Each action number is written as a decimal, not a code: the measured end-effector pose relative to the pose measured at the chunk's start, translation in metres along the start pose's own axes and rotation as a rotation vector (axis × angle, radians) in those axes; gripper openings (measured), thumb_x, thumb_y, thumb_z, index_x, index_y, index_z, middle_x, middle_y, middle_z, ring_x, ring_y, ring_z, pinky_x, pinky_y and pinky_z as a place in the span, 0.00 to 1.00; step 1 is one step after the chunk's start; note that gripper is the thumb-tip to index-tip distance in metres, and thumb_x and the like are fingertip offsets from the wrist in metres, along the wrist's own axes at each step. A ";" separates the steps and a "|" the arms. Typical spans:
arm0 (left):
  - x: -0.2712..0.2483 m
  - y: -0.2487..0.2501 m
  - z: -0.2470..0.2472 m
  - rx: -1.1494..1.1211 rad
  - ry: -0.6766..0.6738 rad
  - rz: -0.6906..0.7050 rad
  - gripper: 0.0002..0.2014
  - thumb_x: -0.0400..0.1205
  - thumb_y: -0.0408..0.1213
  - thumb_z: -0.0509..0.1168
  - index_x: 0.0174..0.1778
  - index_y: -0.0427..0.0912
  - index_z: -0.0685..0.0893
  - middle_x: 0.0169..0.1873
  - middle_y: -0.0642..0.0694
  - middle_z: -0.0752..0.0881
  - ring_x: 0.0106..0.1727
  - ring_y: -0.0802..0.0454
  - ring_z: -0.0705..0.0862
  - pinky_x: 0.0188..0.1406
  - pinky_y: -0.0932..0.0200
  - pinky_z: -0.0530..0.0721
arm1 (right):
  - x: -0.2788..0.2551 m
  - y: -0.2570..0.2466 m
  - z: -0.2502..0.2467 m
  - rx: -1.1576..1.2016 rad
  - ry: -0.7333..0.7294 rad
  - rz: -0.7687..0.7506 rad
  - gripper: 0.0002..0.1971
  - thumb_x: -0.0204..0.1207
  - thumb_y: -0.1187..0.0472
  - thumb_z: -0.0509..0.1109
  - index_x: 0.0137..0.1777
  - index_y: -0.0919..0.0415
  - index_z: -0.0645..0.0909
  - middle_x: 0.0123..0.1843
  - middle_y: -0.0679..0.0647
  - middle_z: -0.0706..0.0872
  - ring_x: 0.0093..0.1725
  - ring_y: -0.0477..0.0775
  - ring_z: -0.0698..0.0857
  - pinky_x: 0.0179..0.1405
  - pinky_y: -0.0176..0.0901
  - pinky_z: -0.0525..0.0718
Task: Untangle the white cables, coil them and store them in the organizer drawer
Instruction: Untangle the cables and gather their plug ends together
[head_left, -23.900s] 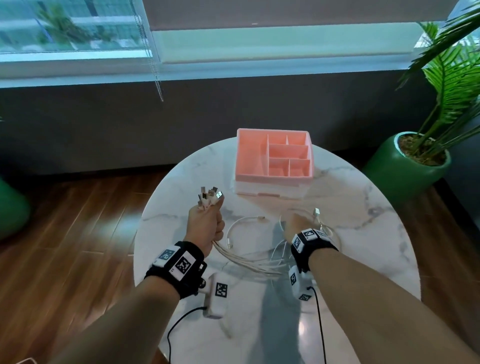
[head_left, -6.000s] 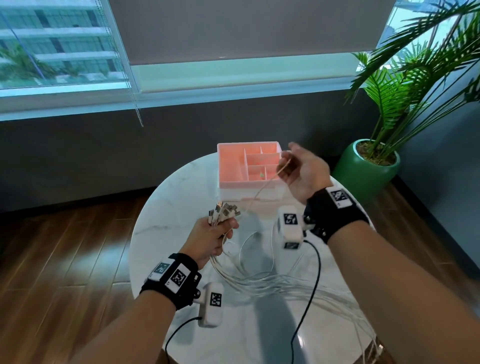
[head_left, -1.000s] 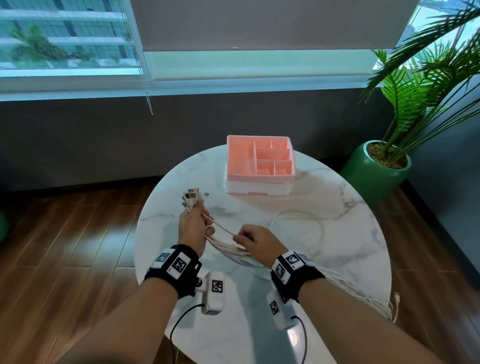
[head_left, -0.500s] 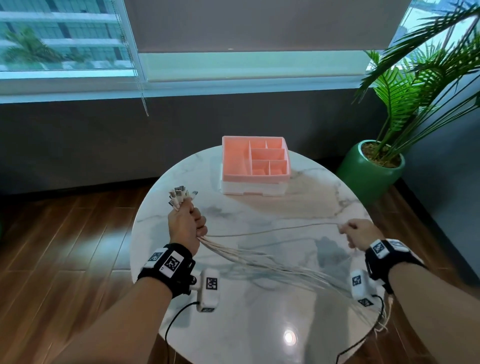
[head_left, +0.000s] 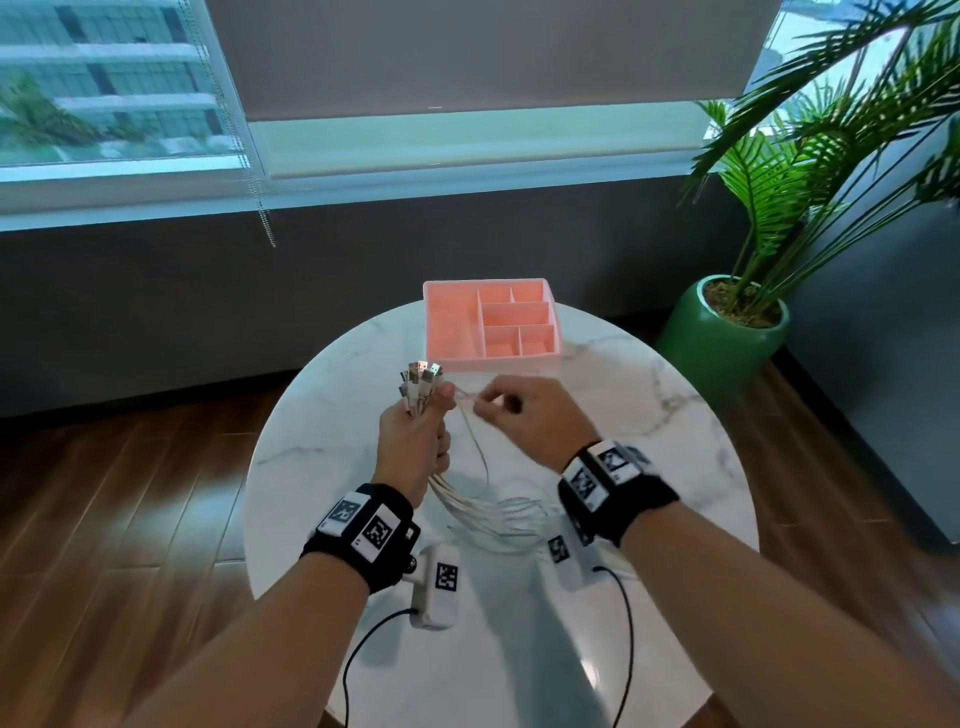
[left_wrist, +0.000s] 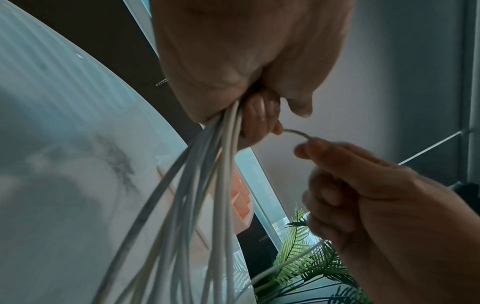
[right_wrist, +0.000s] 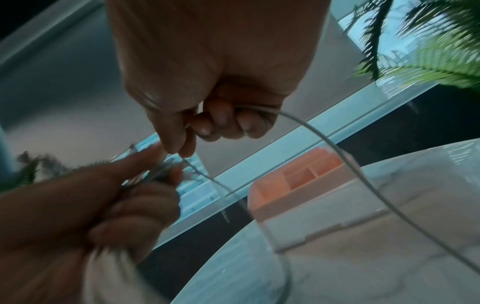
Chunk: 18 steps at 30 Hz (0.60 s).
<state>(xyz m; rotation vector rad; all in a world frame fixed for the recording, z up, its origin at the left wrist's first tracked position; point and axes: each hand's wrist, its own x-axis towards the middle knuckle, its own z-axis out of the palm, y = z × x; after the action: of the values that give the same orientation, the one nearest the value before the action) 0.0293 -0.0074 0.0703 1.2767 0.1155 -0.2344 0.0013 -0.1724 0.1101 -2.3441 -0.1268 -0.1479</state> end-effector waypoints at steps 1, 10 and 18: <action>0.000 0.000 0.000 0.004 0.001 -0.006 0.13 0.86 0.44 0.70 0.40 0.41 0.80 0.23 0.50 0.63 0.19 0.55 0.61 0.20 0.65 0.58 | -0.001 -0.004 0.012 -0.009 -0.033 -0.019 0.07 0.79 0.50 0.73 0.45 0.51 0.87 0.25 0.44 0.79 0.24 0.41 0.73 0.31 0.40 0.77; 0.022 0.008 -0.033 -0.099 0.229 -0.036 0.05 0.85 0.30 0.68 0.45 0.40 0.79 0.22 0.52 0.68 0.17 0.59 0.63 0.14 0.67 0.60 | -0.011 0.046 0.027 -0.056 -0.277 0.052 0.12 0.87 0.53 0.63 0.54 0.56 0.87 0.45 0.47 0.87 0.45 0.48 0.83 0.48 0.43 0.78; 0.030 0.004 -0.051 -0.104 0.277 -0.030 0.05 0.86 0.31 0.69 0.45 0.41 0.81 0.25 0.51 0.68 0.18 0.59 0.62 0.14 0.67 0.60 | -0.062 0.168 -0.074 -0.125 -0.055 0.462 0.09 0.85 0.57 0.67 0.53 0.53 0.89 0.53 0.49 0.90 0.56 0.52 0.86 0.52 0.39 0.74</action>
<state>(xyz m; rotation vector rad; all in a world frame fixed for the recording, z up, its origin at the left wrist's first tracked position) 0.0613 0.0393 0.0531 1.1988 0.3796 -0.0750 -0.0419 -0.3454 0.0349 -2.4348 0.4062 0.1407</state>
